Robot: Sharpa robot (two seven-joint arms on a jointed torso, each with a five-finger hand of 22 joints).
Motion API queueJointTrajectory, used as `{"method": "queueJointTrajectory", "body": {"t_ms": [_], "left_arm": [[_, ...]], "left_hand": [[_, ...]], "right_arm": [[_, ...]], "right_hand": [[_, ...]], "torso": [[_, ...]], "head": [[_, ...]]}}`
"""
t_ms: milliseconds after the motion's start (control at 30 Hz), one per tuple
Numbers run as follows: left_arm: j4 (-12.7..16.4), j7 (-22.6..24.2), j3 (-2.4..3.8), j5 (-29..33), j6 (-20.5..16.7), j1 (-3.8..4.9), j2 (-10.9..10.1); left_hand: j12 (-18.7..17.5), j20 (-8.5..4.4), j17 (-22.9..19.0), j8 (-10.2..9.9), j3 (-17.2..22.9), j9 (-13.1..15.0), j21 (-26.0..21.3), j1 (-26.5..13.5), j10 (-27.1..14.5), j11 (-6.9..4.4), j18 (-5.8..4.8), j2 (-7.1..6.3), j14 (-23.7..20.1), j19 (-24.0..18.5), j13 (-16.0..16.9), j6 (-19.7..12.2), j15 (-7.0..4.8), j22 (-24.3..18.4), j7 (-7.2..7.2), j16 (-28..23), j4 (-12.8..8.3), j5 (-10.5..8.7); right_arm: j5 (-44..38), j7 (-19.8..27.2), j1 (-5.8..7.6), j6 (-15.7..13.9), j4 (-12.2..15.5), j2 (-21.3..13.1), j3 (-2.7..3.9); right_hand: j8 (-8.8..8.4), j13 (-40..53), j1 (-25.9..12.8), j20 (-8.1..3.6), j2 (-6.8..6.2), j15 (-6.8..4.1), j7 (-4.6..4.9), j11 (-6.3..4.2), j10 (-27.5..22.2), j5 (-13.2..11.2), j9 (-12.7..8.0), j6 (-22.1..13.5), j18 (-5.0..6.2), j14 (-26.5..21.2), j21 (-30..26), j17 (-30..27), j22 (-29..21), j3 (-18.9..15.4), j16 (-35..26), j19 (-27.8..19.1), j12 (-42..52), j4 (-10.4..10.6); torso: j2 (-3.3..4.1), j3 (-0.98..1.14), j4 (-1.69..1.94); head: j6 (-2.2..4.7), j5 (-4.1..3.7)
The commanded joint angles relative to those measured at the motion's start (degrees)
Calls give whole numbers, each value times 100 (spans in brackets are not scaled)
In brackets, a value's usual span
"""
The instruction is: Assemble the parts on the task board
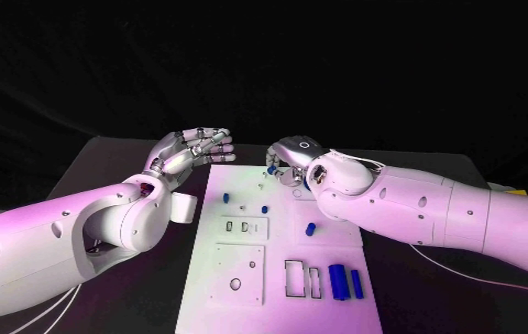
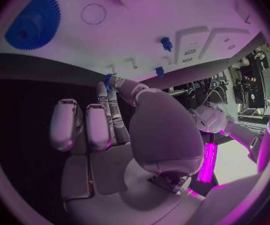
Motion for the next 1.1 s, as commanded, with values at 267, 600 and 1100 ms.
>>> {"method": "queueJointTrajectory", "body": {"t_ms": [267,600,1100], "left_arm": [[26,25,7,16,106,65,30],[30,22,6,33,96,103,25],[14,19,6,43,90,125,33]], "left_hand": [[-12,10,0,-22,-16,-9,-22,-51,-14,15,54,-8,-19,-28,-6,-35,7,-7,374,-29,10,1],[-20,13,1,-27,-15,-12,-25,-49,-17,17,54,-5,-21,-32,-5,-39,9,-10,377,-36,8,1],[-20,13,1,-27,-15,-12,-25,-49,-17,17,54,-5,-21,-32,-5,-39,9,-10,377,-36,8,1]], "right_arm": [[17,81,-23,26,-190,147,-1],[80,130,-38,61,-275,200,-5],[123,183,-41,131,-295,265,-7]], "right_hand": [[14,-2,-73,26,-31,26,21,13,-40,-12,500,-2,-75,58,-24,-2,-14,17,12,-33,-25,57],[6,-6,-93,31,-39,30,23,17,-52,-25,512,-26,-68,53,-41,-18,-39,16,5,-53,-36,69],[-1,-9,-102,34,-42,33,25,20,-58,-29,518,-42,-68,52,-41,-17,-37,18,6,-54,-41,75]], "torso": [[42,-21,41],[56,-18,39],[64,-20,47]], "head": [[-26,49],[-59,99],[-67,92]]}}
